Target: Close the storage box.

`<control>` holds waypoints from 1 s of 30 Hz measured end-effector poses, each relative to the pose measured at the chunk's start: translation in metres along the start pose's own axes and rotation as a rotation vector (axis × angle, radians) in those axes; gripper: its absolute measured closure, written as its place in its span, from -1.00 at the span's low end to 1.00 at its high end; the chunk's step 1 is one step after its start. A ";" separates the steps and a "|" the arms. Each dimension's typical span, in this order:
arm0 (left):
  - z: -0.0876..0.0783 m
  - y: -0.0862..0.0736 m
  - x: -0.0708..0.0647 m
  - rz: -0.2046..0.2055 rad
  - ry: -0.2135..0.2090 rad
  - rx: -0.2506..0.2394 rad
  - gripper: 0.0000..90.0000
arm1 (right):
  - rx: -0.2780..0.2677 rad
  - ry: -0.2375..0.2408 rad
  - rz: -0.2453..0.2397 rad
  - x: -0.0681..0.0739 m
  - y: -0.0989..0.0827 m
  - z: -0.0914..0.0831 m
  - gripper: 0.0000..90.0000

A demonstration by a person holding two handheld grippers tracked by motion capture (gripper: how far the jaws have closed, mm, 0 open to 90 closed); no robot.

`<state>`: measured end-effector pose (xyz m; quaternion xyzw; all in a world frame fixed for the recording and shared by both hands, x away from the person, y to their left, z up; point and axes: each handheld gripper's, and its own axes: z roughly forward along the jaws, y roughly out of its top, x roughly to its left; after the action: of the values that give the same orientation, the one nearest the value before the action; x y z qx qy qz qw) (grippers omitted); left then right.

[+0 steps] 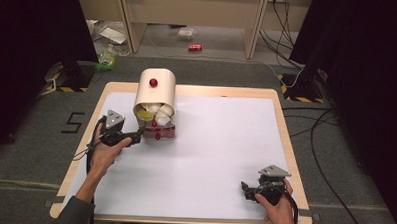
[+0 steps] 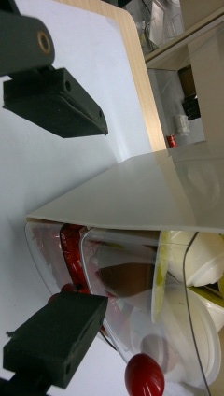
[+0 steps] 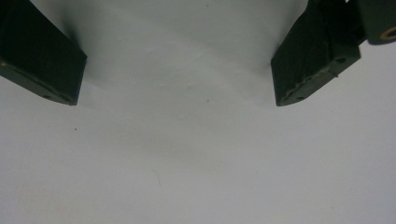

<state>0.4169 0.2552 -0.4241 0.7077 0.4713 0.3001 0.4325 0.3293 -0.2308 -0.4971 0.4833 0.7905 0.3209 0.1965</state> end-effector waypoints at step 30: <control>-0.004 0.003 -0.006 0.015 -0.015 0.008 -0.62 | 0.000 0.000 0.000 0.000 0.000 0.000 -0.93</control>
<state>0.4125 0.2507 -0.4197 0.7150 0.4640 0.2961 0.4312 0.3293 -0.2308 -0.4971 0.4832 0.7905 0.3209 0.1965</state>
